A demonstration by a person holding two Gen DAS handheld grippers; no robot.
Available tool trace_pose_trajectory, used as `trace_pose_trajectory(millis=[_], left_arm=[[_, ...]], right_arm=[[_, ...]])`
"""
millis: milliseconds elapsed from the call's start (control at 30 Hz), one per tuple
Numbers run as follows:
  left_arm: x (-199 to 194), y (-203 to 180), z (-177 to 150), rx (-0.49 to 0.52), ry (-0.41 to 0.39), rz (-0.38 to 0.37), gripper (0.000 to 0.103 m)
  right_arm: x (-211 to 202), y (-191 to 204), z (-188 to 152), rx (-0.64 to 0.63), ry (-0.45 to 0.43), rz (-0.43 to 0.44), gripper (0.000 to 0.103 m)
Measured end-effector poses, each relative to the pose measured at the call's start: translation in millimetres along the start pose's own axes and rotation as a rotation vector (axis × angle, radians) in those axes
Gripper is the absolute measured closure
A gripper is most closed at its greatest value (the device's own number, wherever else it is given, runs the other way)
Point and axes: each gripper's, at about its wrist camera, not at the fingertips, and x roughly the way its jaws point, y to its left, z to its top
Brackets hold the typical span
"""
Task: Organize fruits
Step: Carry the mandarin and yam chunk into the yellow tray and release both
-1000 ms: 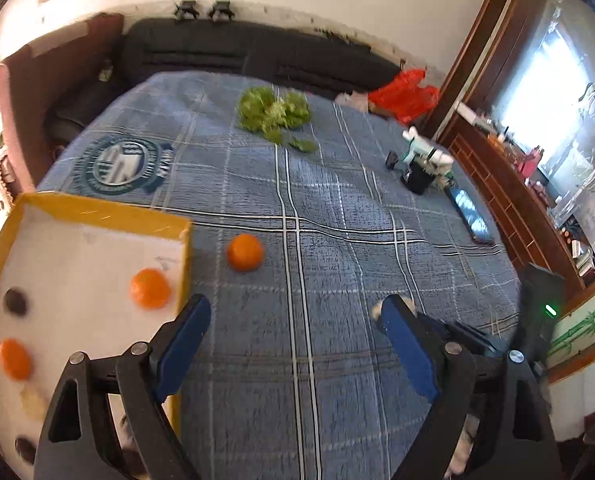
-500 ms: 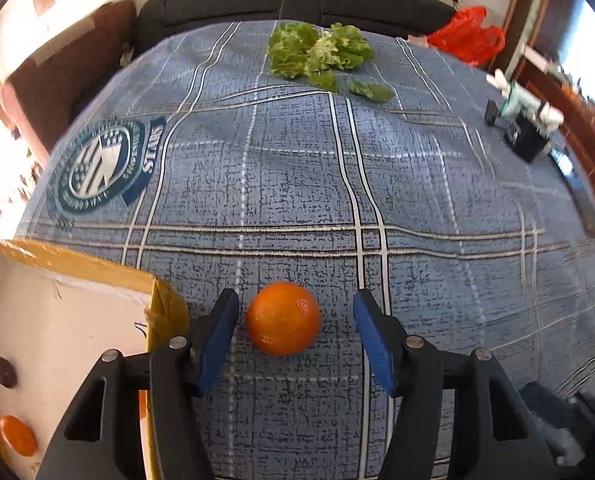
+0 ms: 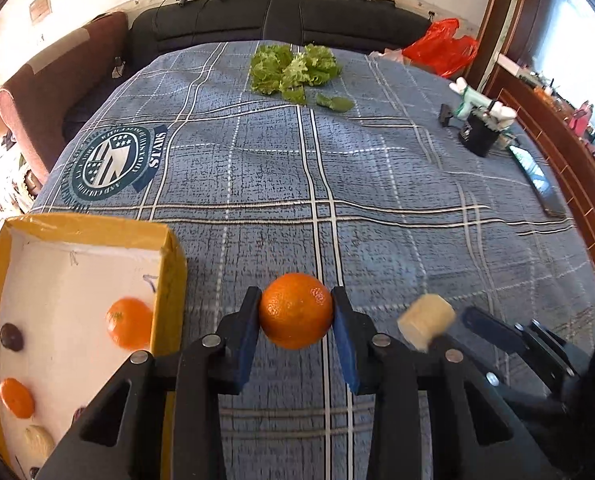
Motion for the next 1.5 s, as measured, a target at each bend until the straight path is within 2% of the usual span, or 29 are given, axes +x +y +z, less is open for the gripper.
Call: trace_pose_trajectory(millis=[133, 300, 467, 500, 533, 567, 767, 867, 1033, 1100, 1300, 1500], left_arm=[[-27, 12, -15, -0.058, -0.029, -0.06, 0.069], [-63, 31, -44, -0.138, -0.077, -0.117, 0.069], [-85, 55, -76, -0.238, -0.11, -0.147, 0.069], [-87, 59, -80, -0.257, -0.115, -0.145, 0.069], [-89, 63, -84, -0.274, -0.12, -0.139, 0.069], [-92, 68, -90, -0.291, -0.126, -0.132, 0.069], [-122, 111, -120, -0.382, -0.184, -0.089, 0.069], [-139, 141, -133, -0.425, -0.207, -0.022, 0.069], [-152, 185, -156, -0.499, -0.232, 0.09, 0.069], [-150, 197, -163, -0.525, -0.231, 0.105, 0.069], [-141, 230, -179, -0.581, -0.231, 0.12, 0.069], [-135, 250, -190, -0.615, -0.222, 0.162, 0.068]], right_arm=[[-3, 3, 1, -0.013, -0.03, 0.011, 0.043], [0, 9, 2, -0.043, -0.051, 0.013, 0.043], [10, 22, 5, -0.107, -0.038, -0.036, 0.043], [11, 23, 4, -0.113, -0.035, -0.047, 0.048], [11, 24, 4, -0.119, -0.03, -0.057, 0.06], [12, 25, 3, -0.123, -0.024, -0.071, 0.064], [4, 29, -3, -0.137, -0.045, -0.113, 0.064], [-10, 35, -1, -0.097, -0.044, -0.066, 0.064], [-36, 92, 2, -0.159, -0.06, 0.033, 0.064], [-35, 123, 1, -0.208, -0.047, 0.072, 0.064], [-5, 210, -19, -0.333, 0.056, 0.176, 0.063], [44, 265, -30, -0.412, 0.124, 0.164, 0.063]])
